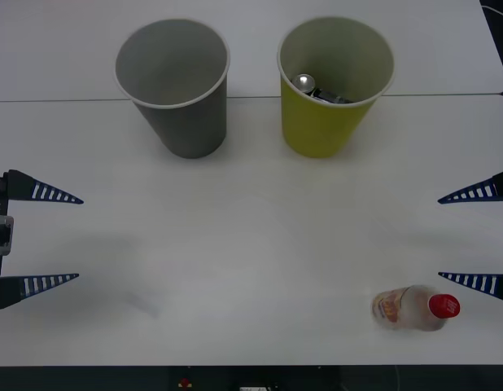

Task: Put the can into the green bin and the plastic bottle into the gray bin

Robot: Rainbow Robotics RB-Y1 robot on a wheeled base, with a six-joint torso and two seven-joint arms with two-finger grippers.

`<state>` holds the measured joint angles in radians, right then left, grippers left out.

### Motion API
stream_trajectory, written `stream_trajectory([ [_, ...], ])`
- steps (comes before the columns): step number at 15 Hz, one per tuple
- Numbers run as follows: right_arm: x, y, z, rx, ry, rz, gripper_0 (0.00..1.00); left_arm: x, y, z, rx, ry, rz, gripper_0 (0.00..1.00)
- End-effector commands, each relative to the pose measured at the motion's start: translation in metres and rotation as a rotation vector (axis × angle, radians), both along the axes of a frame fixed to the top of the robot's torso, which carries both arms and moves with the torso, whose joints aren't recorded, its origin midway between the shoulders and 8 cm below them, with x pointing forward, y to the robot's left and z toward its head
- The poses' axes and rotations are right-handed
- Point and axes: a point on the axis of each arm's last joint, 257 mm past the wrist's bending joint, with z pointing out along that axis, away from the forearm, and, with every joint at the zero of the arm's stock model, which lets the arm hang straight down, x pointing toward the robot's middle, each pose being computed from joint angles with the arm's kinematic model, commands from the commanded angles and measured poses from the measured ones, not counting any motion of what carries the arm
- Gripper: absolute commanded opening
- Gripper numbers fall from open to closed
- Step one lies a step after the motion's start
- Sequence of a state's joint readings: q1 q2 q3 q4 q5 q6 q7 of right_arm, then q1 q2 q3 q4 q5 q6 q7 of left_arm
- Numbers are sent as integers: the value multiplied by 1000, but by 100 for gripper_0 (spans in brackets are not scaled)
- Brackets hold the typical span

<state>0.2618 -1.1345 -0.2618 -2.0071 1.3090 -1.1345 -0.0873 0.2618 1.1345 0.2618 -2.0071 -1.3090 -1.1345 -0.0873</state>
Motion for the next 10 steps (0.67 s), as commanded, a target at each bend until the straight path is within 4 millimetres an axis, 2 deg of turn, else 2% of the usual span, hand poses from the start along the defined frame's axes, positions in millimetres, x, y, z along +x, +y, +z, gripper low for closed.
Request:
stream_trajectory([
  [1,0,0,0,0,0,0,100,0,0,0,0,0,0,100],
  [3,0,6,7,67,-2,-16,100,0,0,0,0,0,0,100],
  [6,0,4,15,73,-4,-11,100,0,0,0,0,0,0,100],
  [10,-6,-10,16,104,50,-11,100,0,0,0,0,0,0,100],
])
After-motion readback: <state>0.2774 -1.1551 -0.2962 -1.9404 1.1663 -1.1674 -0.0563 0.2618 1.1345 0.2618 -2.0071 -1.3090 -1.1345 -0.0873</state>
